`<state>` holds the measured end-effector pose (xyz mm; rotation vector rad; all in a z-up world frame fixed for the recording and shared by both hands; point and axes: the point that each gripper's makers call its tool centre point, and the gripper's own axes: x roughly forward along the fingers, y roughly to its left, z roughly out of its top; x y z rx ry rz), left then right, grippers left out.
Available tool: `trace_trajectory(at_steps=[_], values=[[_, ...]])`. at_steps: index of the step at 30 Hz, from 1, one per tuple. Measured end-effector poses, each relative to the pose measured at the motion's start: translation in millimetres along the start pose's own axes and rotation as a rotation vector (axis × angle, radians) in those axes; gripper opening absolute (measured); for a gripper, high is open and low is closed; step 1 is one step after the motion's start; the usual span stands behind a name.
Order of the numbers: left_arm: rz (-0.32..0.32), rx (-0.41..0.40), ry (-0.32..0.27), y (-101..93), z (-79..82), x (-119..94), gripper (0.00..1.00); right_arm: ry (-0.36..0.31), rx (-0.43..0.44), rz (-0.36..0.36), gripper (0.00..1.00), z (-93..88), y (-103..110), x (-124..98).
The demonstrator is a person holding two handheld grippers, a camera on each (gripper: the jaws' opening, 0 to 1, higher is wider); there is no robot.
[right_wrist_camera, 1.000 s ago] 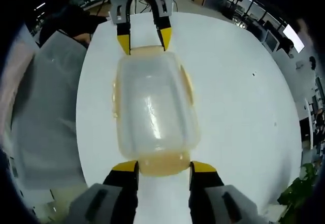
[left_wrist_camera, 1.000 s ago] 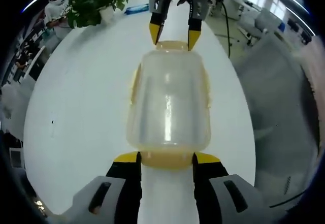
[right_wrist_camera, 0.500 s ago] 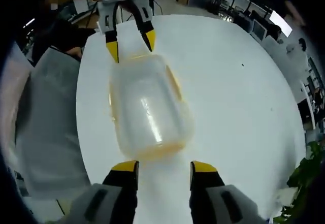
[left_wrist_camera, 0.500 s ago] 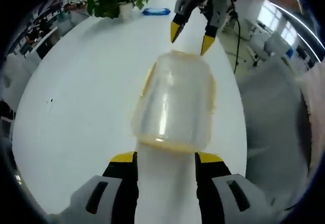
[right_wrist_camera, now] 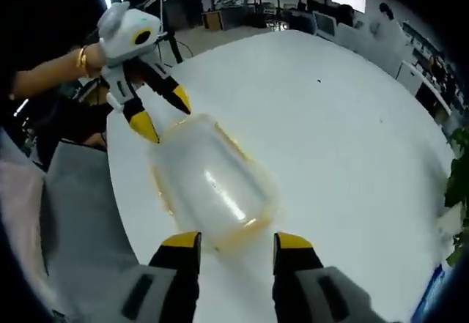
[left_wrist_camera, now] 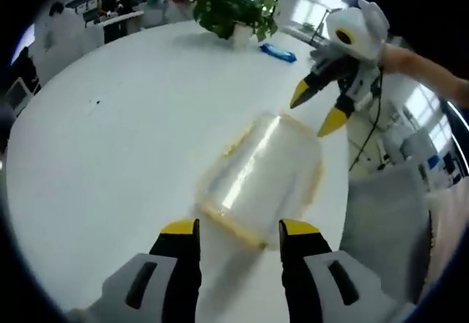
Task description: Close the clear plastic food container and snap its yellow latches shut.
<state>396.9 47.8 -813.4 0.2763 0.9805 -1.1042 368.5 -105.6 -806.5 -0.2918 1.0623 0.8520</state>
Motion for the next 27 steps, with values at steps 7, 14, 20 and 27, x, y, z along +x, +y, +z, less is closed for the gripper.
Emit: trace_trajectory(at_steps=[7,14,20,27], values=[[-0.019,-0.073,-0.019,-5.4,-2.2,5,0.35,0.015,0.06,0.009,0.35,-7.5,-1,10],[-0.043,-0.186,-0.036,-6.3,-4.9,8,0.36,-0.004,0.193,0.055,0.35,-1.5,4,17],[-0.05,-0.206,-0.032,-8.3,-5.0,11,0.34,0.017,0.244,0.066,0.33,0.0,4,19],[-0.046,-0.229,0.003,-5.5,-7.5,11,0.32,0.008,0.248,0.174,0.3,5.8,28,25]])
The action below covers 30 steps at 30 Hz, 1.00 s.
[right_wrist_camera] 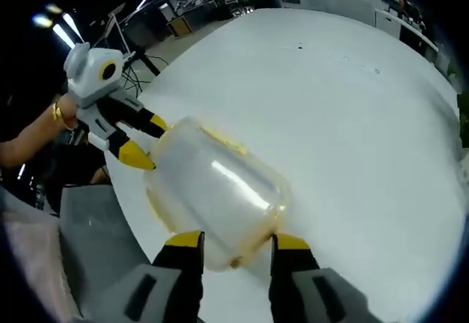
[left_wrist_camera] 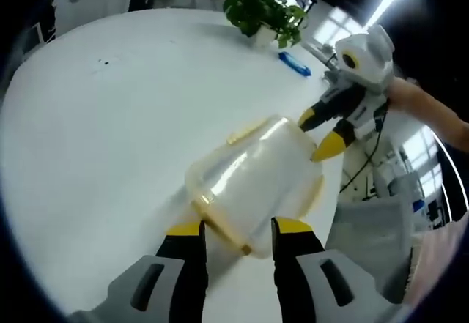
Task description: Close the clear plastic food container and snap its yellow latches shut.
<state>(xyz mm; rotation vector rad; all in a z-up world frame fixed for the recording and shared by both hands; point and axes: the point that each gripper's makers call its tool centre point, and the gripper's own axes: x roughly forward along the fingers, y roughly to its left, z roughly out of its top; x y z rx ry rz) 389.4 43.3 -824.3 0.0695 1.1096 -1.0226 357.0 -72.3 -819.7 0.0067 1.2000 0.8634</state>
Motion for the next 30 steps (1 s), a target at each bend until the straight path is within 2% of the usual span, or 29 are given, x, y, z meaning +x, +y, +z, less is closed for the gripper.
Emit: trace_trajectory(at_steps=[1,2,3,4,5,9,14,18,21,23,26,28,30], values=[[-0.011,-0.011,-0.016,-0.9,1.9,1,0.32,0.003,0.006,-0.07,0.3,-3.2,-12,-6],[-0.018,0.018,-0.015,-1.4,1.9,0,0.31,-0.013,-0.009,-0.066,0.3,-3.9,-12,-7],[0.009,0.017,0.009,5.2,-3.4,1,0.3,-0.03,-0.008,-0.059,0.3,-2.2,-12,-7],[-0.018,-0.033,-0.017,-0.7,0.9,6,0.3,-0.058,-0.037,-0.052,0.3,3.6,-12,-4],[-0.002,-0.014,-0.008,1.8,-0.4,6,0.29,-0.031,-0.018,-0.063,0.3,-0.7,-12,-6],[0.005,-0.02,-0.01,-0.6,1.3,7,0.3,-0.012,-0.013,-0.069,0.31,-1.8,-14,-5],[0.009,-0.002,-0.003,-1.3,1.9,7,0.31,-0.007,-0.002,-0.089,0.32,-3.1,-17,-6],[0.031,0.005,-0.023,-2.4,3.8,6,0.33,-0.017,0.015,-0.103,0.33,-3.4,-17,-7],[0.068,0.069,-0.04,-3.0,8.9,6,0.34,-0.024,-0.007,-0.112,0.33,-3.1,-16,-9],[0.105,0.114,-0.053,-1.6,13.0,2,0.35,-0.025,-0.069,-0.133,0.32,-1.1,-19,-12],[0.132,0.171,-0.056,2.1,15.6,-6,0.44,-0.02,-0.129,-0.181,0.33,1.4,-23,-19],[0.159,0.243,-0.064,2.1,21.3,-10,0.47,-0.018,-0.154,-0.203,0.32,5.3,-25,-24],[0.185,0.305,-0.082,0.0,28.2,-13,0.45,-0.022,-0.254,-0.246,0.31,14.2,-28,-27]])
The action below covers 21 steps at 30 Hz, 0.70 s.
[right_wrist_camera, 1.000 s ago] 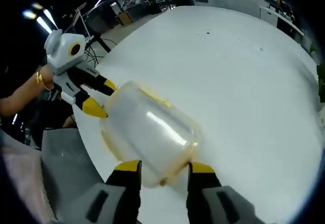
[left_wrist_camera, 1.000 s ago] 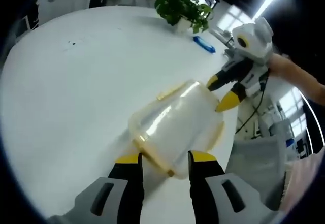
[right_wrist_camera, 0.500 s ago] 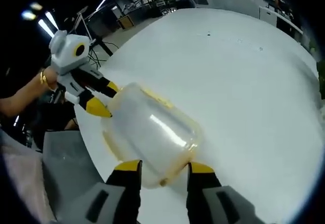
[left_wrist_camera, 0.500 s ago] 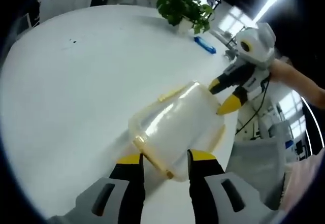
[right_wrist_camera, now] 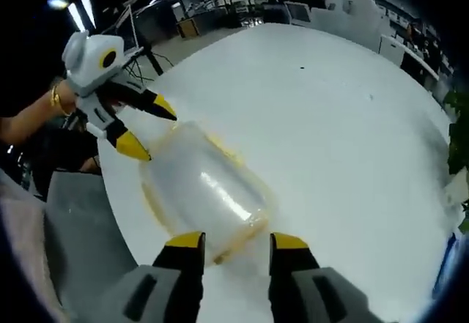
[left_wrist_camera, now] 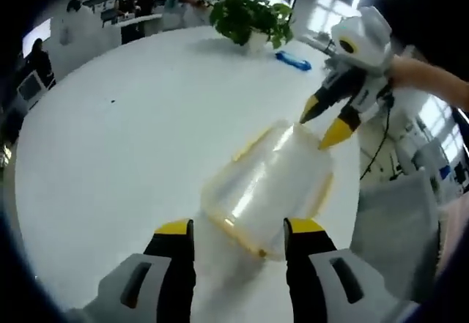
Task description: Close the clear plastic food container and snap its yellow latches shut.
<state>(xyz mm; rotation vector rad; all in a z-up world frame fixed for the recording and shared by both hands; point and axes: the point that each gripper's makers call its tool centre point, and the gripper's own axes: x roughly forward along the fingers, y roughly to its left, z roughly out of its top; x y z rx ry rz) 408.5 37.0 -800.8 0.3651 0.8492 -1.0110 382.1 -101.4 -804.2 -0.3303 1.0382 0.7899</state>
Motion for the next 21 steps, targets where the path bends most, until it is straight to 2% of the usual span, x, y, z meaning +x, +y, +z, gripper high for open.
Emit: trace_trajectory(at_steps=[1,3,4,6,13,17,20,21], values=[[0.001,0.023,-0.009,-2.6,4.3,1,0.45,-0.007,-0.034,-0.004,0.31,3.8,1,0],[-0.001,0.089,-0.026,-6.3,10.3,3,0.45,-0.029,-0.033,0.003,0.31,13.2,6,-1],[-0.006,0.102,-0.031,-8.2,9.8,4,0.45,-0.062,-0.046,0.019,0.31,22.7,11,0],[-0.025,0.093,-0.03,-13.4,9.9,7,0.44,-0.086,-0.06,0.028,0.3,32.3,16,1],[-0.069,0.119,-0.052,-24.8,13.4,9,0.35,-0.071,-0.109,0.079,0.25,36.3,32,6],[-0.075,0.128,-0.06,-28.3,12.6,13,0.33,-0.103,-0.148,0.127,0.25,42.4,45,15],[-0.075,0.153,-0.083,-31.5,9.8,18,0.32,-0.109,-0.172,0.136,0.26,44.9,51,23],[-0.07,0.163,-0.107,-32.6,12.0,18,0.33,-0.112,-0.179,0.131,0.26,47.3,51,26]])
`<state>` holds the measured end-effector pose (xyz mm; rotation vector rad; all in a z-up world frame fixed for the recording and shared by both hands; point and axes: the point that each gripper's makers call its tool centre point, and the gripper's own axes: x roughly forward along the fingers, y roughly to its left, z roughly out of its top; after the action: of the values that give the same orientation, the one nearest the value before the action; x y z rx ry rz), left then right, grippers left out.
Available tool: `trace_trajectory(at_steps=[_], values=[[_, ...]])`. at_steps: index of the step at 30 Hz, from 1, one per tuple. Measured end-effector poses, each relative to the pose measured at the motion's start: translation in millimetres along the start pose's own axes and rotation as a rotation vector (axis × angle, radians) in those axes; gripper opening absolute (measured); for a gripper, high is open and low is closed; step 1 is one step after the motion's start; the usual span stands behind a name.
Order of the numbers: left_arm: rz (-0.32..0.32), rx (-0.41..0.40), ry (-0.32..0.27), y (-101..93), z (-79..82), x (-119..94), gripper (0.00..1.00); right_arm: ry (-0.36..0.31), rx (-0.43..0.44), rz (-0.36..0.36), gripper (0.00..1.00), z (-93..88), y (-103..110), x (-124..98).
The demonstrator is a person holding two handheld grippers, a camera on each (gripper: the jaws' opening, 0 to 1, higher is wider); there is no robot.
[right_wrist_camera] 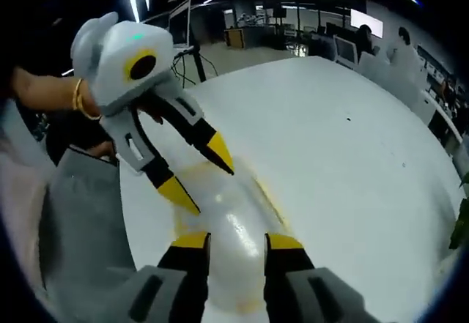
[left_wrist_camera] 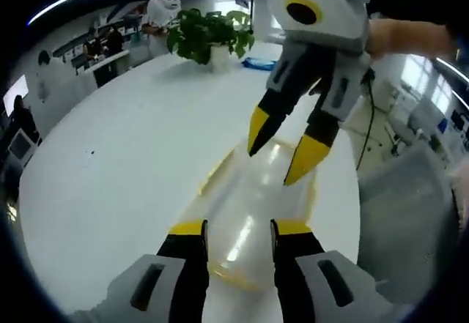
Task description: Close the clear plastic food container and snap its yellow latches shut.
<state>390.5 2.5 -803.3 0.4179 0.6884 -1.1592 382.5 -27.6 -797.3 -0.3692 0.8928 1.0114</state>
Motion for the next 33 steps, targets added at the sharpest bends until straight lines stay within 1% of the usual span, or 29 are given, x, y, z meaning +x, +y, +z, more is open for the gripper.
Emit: trace_trajectory(at_steps=[1,2,3,4,6,9,10,11,12,13,14,15,17,18,19,20,21,23,24,25,27,28,29,33], values=[[-0.001,0.004,0.001,-1.3,-0.8,0,0.34,0.0,-0.004,-0.002,0.27,1.4,0,1],[-0.02,0.033,0.0,-6.0,-0.3,0,0.35,-0.001,-0.009,-0.006,0.28,2.9,-1,3],[-0.035,0.047,0.001,-9.5,-0.5,1,0.37,-0.003,-0.027,-0.013,0.3,5.6,-3,5],[-0.035,0.052,0.001,-10.1,-0.3,1,0.4,-0.001,-0.044,-0.014,0.32,7.2,-4,7],[-0.052,0.085,0.002,-15.6,-0.9,0,0.45,0.013,-0.064,-0.016,0.33,10.5,-5,10],[-0.072,0.125,-0.009,-23.0,-0.8,-1,0.49,0.007,-0.076,-0.022,0.34,18.4,-9,12],[-0.072,0.128,-0.011,-23.3,-1.0,0,0.49,0.006,-0.08,-0.021,0.35,21.3,-10,14],[-0.07,0.149,-0.013,-23.3,-0.9,0,0.49,0.007,-0.083,-0.019,0.35,22.6,-11,15],[-0.054,0.191,-0.005,-21.7,-1.9,2,0.5,0.017,-0.089,-0.007,0.35,23.0,-11,17],[-0.059,0.198,-0.016,-25.5,-0.5,3,0.51,0.027,-0.094,0.001,0.35,22.1,-11,19],[-0.058,0.222,-0.015,-26.1,-0.1,3,0.52,0.041,-0.108,0.013,0.35,20.0,-11,21],[-0.053,0.256,-0.014,-28.1,0.6,5,0.53,0.065,-0.128,0.044,0.36,16.0,-9,24],[-0.054,0.297,-0.005,-32.0,-0.7,6,0.55,0.053,-0.147,0.061,0.37,20.6,-9,24],[-0.05,0.338,0.013,-33.5,-3.2,8,0.54,0.081,-0.142,0.071,0.39,18.5,-10,23],[-0.047,0.359,0.03,-34.4,-5.4,9,0.54,0.118,-0.144,0.089,0.4,13.4,-10,22],[-0.039,0.386,0.044,-35.4,-7.6,11,0.53,0.099,-0.182,0.097,0.39,19.3,-12,24],[-0.035,0.385,0.047,-36.6,-8.7,13,0.52,0.156,-0.175,0.093,0.4,12.5,-16,24],[-0.032,0.381,0.019,-39.7,-5.4,15,0.52,0.202,-0.214,0.113,0.43,5.8,-17,28],[-0.028,0.363,0.01,-39.9,-3.8,16,0.53,0.164,-0.175,0.148,0.43,12.4,-12,29],[-0.03,0.35,0.004,-40.5,-2.6,17,0.53,0.191,-0.181,0.143,0.44,10.2,-16,30],[-0.008,0.363,0.007,-37.4,-1.6,18,0.49,0.207,-0.19,0.166,0.44,11.0,-15,31],[0.001,0.371,0.012,-35.1,-1.7,18,0.49,0.216,-0.192,0.174,0.44,11.0,-15,31],[-0.011,0.356,0.009,-37.0,-1.3,18,0.49,0.225,-0.194,0.184,0.44,10.7,-15,32],[-0.01,0.34,0.013,-36.4,-0.7,17,0.48,0.289,-0.175,0.234,0.45,9.0,-15,34]])
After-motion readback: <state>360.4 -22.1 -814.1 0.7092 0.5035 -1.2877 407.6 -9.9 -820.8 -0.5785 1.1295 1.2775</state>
